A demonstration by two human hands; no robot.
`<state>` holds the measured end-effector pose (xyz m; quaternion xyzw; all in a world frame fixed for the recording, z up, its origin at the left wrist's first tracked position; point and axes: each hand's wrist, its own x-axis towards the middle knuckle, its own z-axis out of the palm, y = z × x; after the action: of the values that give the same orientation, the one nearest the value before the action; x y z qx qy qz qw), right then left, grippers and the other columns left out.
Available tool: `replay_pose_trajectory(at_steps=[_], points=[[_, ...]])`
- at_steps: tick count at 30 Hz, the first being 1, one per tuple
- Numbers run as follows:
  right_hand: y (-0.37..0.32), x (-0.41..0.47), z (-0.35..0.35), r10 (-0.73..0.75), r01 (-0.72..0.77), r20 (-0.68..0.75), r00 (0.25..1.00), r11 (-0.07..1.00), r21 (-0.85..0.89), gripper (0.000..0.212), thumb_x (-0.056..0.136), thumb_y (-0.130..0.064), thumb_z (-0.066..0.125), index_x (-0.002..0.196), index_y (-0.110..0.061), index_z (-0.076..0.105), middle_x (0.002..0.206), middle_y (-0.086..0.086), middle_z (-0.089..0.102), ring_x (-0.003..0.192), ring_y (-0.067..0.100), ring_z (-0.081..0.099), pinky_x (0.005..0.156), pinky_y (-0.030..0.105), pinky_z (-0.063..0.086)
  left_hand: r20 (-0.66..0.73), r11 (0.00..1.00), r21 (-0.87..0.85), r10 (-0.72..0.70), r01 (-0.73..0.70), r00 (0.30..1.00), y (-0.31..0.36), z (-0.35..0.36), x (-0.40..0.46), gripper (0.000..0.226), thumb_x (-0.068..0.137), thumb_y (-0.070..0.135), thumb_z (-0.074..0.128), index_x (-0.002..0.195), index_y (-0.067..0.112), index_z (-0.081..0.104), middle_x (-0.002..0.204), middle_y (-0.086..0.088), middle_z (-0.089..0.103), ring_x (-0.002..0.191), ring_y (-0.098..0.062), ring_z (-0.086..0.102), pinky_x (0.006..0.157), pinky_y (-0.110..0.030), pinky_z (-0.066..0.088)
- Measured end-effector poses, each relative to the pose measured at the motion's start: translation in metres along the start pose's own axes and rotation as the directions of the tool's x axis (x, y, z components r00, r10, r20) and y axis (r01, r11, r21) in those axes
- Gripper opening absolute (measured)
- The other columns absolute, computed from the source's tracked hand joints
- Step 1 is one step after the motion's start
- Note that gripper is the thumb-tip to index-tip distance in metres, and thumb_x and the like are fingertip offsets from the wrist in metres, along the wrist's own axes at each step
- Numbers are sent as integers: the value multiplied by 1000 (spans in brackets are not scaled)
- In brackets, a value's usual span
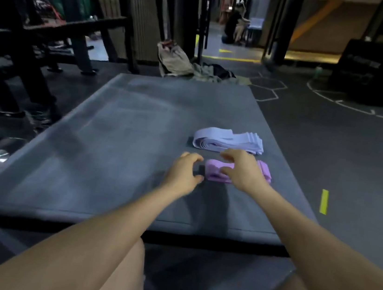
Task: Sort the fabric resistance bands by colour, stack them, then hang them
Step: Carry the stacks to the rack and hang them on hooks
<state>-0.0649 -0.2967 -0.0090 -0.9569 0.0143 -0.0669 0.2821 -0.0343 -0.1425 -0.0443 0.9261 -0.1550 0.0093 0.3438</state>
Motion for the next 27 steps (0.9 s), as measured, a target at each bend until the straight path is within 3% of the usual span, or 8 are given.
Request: replay_pose_trajectory(at_steps=[4,11,19,24,27], points=[[16,6,15,-63,63,19,998,998,-30,36,82,-10,66,118,-8,63,119,11,61,112,27,54,89,28,39,20,999,-31,-38,39,999,-12,19,10,44,76,15,74,117,16,58,120,-5,55,108,-21,58,94,-35,46],[32,17,28,-146,146,10,989,987,-71,38,77,-8,69,115,-10,63,111,10,55,108,27,49,87,29,36,-68,986,-169,-21,9,997,-18,37,21,30,75,14,75,103,15,63,106,0,67,96,-14,64,88,-32,49],[35,22,27,-225,224,-10,974,974,-38,34,78,-8,68,112,-8,63,105,8,54,89,14,43,71,17,26,-108,954,-300,-35,1,993,-17,48,21,26,78,12,71,102,18,65,100,3,70,92,-13,66,88,-37,52],[35,20,27,-221,217,-49,974,973,-81,30,83,-5,57,113,-9,62,110,7,55,95,18,50,80,31,43,-123,963,-268,-22,-12,992,-13,47,20,27,79,11,70,105,16,64,106,1,68,94,-14,66,89,-36,51],[33,19,29,-242,233,-70,968,965,-120,33,80,-1,53,112,-7,58,113,7,53,103,24,50,77,39,46,-128,971,-237,4,-34,992,-11,46,18,26,80,10,68,105,15,64,106,0,67,94,-16,65,87,-36,52]])
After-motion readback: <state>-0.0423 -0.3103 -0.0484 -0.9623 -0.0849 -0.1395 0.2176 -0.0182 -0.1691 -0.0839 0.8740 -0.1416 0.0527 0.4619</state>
